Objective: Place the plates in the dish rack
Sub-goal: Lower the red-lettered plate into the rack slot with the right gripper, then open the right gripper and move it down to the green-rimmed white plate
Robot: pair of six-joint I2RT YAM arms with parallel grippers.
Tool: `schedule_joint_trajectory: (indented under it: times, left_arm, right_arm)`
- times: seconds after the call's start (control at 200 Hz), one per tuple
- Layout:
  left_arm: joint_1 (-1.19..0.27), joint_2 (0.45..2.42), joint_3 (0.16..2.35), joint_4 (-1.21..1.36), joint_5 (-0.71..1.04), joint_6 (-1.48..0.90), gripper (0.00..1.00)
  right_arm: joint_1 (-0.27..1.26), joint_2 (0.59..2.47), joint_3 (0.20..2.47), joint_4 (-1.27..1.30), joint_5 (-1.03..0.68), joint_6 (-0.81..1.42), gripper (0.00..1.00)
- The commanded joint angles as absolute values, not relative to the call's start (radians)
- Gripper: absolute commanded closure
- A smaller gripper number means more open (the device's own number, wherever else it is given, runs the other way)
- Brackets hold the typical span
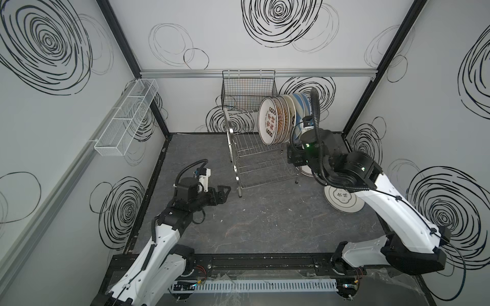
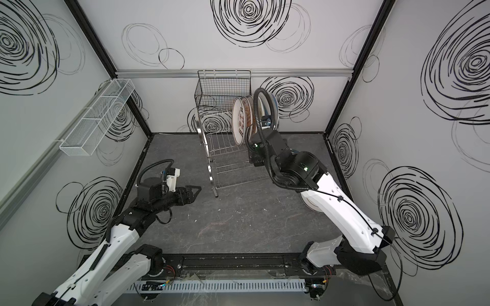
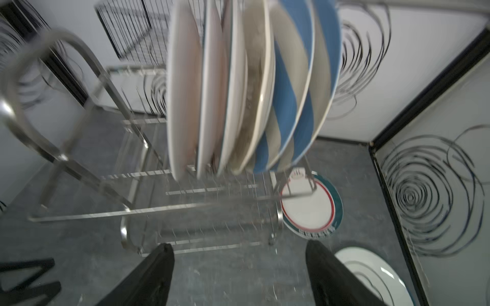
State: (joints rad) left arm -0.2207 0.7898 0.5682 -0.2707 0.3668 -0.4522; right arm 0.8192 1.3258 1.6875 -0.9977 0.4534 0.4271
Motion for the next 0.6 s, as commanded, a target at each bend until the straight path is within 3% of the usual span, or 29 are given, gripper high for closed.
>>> schedule_joint_trajectory:
  times: [0.0, 0.16, 0.335, 0.595]
  left_arm:
    - [-0.224, 0.788, 0.573, -0.268, 0.328, -0.433, 0.04]
    - [-0.234, 0.802, 0.577, -0.278, 0.312, -0.433, 0.04]
    - [-0.248, 0.805, 0.578, -0.281, 0.314, -0.433, 0.04]
    - [-0.250, 0.803, 0.578, -0.273, 0.336, -0.408, 0.04]
  right_arm:
    - [0.799, 1.214, 1.483, -1.085, 0.330, 0.553, 0.14]
    - [0.756, 1.051, 1.157, -0.927, 0.301, 0.653, 0.00]
    - [0.618, 0.985, 0.860, -0.711, 0.274, 0.670, 0.00]
    - [0.431, 1.052, 0.732, -0.594, 0.356, 0.640, 0.00]
